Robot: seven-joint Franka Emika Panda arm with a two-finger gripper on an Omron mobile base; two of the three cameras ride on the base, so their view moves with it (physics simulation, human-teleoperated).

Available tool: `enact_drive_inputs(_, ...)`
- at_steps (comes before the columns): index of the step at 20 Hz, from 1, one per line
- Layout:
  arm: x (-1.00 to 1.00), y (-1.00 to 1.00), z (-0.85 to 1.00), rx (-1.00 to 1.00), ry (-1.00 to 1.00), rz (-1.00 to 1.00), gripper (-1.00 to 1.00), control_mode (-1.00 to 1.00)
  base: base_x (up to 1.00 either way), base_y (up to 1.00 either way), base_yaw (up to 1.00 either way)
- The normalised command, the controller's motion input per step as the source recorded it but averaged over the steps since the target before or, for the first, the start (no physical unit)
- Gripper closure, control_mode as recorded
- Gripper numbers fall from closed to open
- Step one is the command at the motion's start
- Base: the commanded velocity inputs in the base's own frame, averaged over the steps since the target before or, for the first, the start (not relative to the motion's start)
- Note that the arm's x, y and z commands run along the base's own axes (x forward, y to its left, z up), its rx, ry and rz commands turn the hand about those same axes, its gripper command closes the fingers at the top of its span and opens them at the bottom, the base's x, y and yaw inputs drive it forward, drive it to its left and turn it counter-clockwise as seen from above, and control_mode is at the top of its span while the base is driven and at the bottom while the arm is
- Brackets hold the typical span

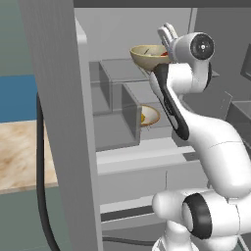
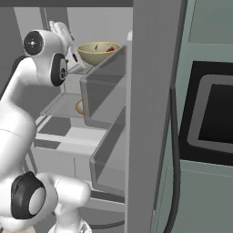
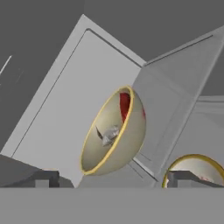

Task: Place the bowl with the broccoli and lemon on the second highest shelf of the fridge. Place the bowl with the fish and steak on the top shelf of the fridge.

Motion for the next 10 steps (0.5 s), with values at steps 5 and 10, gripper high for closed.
enact_drive_inputs(5, -1.00, 0.18, -0.04, -0.03, -0.03, 0.00, -1.00, -1.00, 0.00, 0.00, 0.00)
enact_drive_inputs(10, -1.00, 0.15, -0.06, -0.05, 0.01, 0.00, -1.00, -1.00, 0.00, 0.00, 0.00)
